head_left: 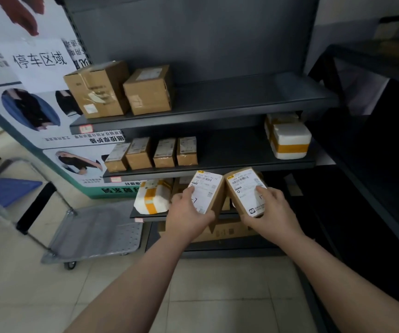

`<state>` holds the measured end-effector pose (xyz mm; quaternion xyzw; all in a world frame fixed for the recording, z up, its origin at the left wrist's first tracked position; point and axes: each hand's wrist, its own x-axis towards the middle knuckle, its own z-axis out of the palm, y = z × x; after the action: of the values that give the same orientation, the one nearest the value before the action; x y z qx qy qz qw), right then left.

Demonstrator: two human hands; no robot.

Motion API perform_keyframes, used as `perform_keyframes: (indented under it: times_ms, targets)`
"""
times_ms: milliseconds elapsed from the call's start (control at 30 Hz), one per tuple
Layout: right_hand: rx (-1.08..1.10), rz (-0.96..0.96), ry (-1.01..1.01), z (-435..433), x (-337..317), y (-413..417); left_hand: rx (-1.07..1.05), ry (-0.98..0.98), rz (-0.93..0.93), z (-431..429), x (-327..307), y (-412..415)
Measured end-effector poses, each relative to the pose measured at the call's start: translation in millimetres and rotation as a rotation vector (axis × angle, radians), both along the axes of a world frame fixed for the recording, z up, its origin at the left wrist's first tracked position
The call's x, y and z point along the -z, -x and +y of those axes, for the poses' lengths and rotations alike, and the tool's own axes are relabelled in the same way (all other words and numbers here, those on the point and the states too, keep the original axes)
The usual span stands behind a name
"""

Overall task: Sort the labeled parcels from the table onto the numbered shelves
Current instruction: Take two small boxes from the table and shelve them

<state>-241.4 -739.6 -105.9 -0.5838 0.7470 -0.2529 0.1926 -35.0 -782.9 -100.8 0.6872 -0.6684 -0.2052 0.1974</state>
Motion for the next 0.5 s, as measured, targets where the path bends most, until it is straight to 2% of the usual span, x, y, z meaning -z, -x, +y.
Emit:
perform_keyframes:
  times_ms: [333, 500]
  targets:
    - [0.115, -0.027, -0.092, -105, 18, 7, 0.080, -0.076, -0.029, -133, 18, 20]
    - [0.190, -0.057, -0.073, -168, 13, 12, 0.099, -0.129, 0.003, -216, 16, 30]
